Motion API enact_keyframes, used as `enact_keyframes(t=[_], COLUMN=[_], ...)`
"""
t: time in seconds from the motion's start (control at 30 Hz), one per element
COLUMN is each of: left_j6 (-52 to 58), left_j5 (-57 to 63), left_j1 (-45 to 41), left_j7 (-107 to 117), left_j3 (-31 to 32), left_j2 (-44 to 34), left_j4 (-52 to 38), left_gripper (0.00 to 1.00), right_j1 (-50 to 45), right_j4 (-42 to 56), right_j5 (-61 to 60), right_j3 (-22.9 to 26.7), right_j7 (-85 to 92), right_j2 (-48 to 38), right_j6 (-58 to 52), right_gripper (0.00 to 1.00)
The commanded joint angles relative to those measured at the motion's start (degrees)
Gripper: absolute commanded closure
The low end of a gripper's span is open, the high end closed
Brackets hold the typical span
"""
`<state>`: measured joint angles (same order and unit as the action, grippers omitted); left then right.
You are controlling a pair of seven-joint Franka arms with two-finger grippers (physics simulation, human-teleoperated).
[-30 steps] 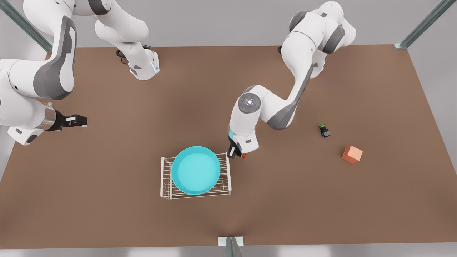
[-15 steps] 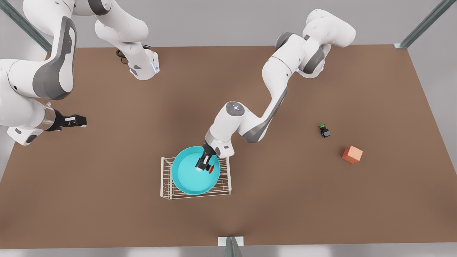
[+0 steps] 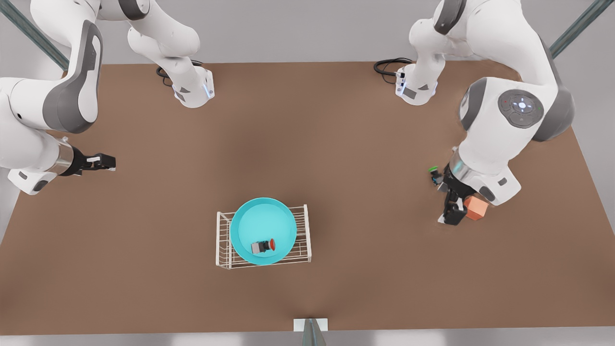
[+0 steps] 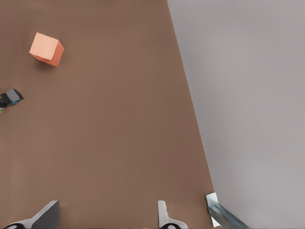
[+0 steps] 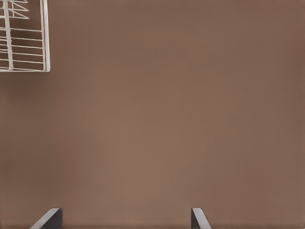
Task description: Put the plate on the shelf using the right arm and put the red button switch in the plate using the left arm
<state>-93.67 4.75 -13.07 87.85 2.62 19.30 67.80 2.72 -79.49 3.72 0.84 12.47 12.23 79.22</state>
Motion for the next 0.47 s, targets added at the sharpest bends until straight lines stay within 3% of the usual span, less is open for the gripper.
enact_keyframes(t=[0.0, 0.43], left_j6=[11.5, 23.2], left_j5=[3.1, -2.8], left_j1=[1.2, 1.8], left_j7=[-82.4, -80.5], left_j3=[0.5, 1.5], left_j2=[-5.9, -6.0], left_j4=[10.1, 9.9], left_gripper=[0.0, 0.0], right_j1=[0.0, 0.0], right_j4=[0.0, 0.1], right_j5=[-0.1, 0.2], right_j3=[0.0, 0.0], right_j7=[0.0, -0.1], right_j2=[-0.1, -0.9], right_j6=[0.0, -0.1], right_gripper=[0.0, 0.0])
